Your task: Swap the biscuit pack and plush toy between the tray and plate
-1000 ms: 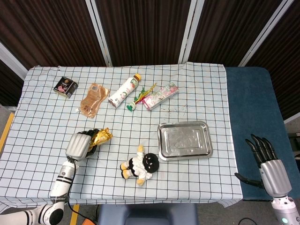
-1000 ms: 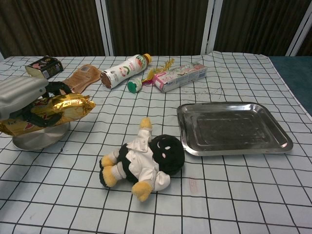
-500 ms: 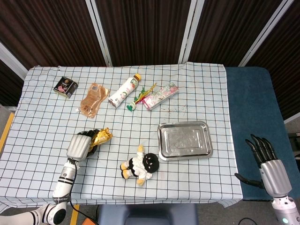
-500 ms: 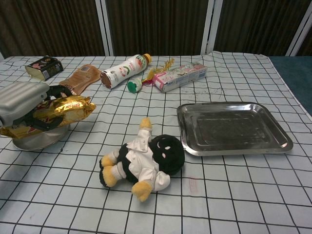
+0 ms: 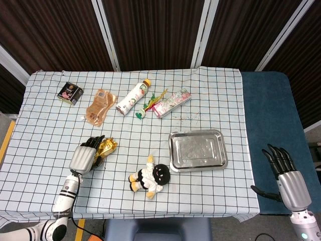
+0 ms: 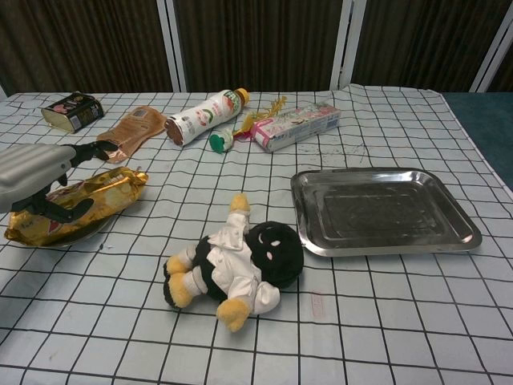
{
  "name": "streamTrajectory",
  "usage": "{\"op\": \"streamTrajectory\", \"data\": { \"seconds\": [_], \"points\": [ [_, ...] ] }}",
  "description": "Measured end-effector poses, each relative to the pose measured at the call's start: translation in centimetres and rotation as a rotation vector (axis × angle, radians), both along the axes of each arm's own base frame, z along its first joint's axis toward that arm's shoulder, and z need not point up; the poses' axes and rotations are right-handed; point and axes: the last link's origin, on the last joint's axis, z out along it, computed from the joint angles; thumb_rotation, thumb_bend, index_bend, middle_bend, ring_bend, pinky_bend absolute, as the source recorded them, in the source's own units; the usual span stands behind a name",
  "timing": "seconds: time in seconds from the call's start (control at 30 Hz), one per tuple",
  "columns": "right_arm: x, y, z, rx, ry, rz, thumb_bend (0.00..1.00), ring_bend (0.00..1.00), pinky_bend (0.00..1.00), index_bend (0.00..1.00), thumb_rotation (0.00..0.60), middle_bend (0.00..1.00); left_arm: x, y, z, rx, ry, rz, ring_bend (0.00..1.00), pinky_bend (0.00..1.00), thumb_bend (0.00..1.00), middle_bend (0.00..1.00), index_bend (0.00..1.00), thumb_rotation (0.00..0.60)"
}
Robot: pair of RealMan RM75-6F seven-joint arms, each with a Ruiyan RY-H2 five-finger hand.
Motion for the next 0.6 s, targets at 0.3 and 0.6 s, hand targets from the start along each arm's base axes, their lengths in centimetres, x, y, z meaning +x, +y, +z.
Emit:
{"op": "streamTrajectory", "data": {
  "seconds": [0.3,0.6],
  "points": [
    [0.0,-0.1,-0.1,0.002,0.004,-0.004,0.05,0.00,0.00,0.03,0.600,0.00,-0.1,-0.2,1.2,0.003,0.008,0.019,0.02,0.21,0.45,0.00,0.00,0.600],
    [-0.1,-0.2,-0.3,0.011,0.018,-0.009,0.05,0.00,0.00,0.02,0.600,0.00,-2.5,-2.1,6.6,0.096,0.027,0.045,0.02,0.20,0.45,0.02,0.00,0.600]
  ]
}}
